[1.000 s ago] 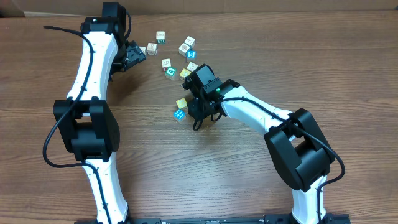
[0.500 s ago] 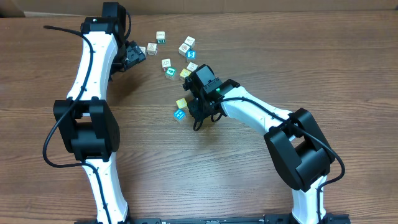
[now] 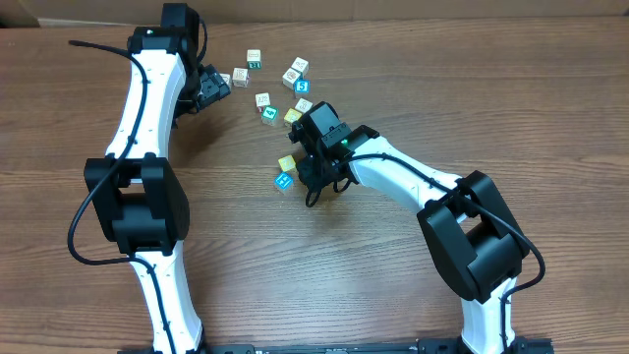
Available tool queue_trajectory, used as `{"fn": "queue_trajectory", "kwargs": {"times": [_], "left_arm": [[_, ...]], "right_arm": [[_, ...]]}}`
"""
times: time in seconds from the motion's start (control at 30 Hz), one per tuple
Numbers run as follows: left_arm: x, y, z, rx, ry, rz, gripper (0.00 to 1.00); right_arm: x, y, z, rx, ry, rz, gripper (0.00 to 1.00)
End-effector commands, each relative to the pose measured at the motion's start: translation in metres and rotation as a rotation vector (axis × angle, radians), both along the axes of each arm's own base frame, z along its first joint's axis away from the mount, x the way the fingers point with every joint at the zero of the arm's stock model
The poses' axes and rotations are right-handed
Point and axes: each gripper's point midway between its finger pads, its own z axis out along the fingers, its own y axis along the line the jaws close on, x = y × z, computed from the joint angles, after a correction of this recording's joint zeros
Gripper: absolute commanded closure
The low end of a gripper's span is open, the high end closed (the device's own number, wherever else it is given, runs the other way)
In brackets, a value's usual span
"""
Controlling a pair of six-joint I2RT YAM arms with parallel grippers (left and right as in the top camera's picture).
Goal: Form a circle
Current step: 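Hold the L block in place next to the yellow S block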
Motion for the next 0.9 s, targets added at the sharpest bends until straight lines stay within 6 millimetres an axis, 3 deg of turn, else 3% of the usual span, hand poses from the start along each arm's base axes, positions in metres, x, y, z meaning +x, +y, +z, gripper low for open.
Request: {"fn": "queue_trajectory", "kwargs": {"times": [0.0, 0.87], "left_arm": [[0.0031, 0.0014, 0.0099, 0.009, -0.025, 0.000, 0.00], [0.0031, 0.0014, 0.0099, 0.009, -0.025, 0.000, 0.00]], "right_arm": [[-0.0037, -0.0005, -0.0085, -0.004, 0.019, 0.003, 0.67], [-0.0035, 0.0007, -0.0081, 0.002, 0.018, 0.005, 0.66]]}}
